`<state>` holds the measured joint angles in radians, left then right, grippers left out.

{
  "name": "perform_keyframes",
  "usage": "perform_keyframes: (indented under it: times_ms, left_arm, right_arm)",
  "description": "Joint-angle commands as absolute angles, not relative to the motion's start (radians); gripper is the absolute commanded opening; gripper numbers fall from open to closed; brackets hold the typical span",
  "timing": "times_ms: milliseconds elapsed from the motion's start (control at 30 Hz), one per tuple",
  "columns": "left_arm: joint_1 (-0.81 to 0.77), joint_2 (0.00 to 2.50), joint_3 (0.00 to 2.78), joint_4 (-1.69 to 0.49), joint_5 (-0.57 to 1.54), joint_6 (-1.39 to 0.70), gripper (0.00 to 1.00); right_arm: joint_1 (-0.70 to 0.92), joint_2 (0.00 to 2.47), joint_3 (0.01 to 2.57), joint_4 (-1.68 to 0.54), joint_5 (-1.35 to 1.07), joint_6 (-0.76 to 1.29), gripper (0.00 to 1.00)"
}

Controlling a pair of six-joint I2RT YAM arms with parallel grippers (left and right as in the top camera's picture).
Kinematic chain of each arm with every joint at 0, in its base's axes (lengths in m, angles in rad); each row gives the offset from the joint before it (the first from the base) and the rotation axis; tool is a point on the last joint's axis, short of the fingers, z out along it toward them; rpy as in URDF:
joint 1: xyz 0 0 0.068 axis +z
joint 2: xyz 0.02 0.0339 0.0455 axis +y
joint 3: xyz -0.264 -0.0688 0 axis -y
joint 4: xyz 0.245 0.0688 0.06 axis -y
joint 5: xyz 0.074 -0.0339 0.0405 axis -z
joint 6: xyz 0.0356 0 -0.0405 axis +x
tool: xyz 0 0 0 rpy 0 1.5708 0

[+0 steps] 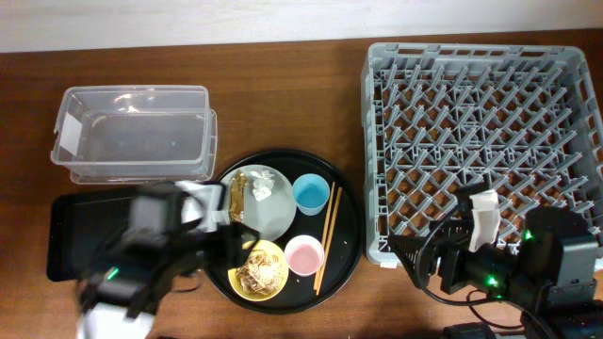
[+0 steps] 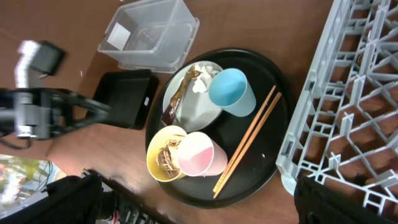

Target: Sort waste into correct bins and load items into the dishwasher rack

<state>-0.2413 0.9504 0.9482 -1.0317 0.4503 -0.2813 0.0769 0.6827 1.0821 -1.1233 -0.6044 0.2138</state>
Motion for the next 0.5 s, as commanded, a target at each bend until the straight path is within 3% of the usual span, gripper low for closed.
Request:
perform_keyframes:
  times_ms: [0, 100, 200, 300, 333, 400, 467]
  left_arm:
    - [-0.460, 1.110, 0.947, -0.994, 0.286, -0.332, 0.56]
    - [-0.638, 1.265, 0.947, -0.878, 0.155, -0.380, 0.56]
    - [-0.697, 1.364, 0.947, -0.860, 0.035, -0.461, 0.56]
    - [-0.704, 1.470, 0.947, -0.803, 0.069, -0.462, 0.54]
    - [-0.704, 1.496, 0.947, -0.789, 0.096, -0.462, 0.48]
    - [-0.704, 1.523, 0.947, -0.785, 0.119, -0.463, 0.17]
    - [-0.704, 1.514, 0.955, -0.785, 0.119, -0.463, 0.05]
  right_arm:
    - [0.072, 0.695, 1.098, -1.128, -0.617, 0.219, 0.98]
    - [0.072, 0.703, 1.098, -1.147, -0.617, 0.219, 0.99]
    - [0.072, 0.710, 1.098, -1.160, -0.617, 0.219, 0.98]
    - [0.072, 0.717, 1.098, -1.168, -0.617, 0.219, 0.98]
    - [0.072, 0.719, 1.098, -1.168, -0.617, 0.219, 0.98]
    - [0.072, 0.721, 1.098, -1.172, -0.617, 0.219, 0.98]
    - [0.072, 0.721, 1.098, -1.176, -0.617, 0.219, 0.98]
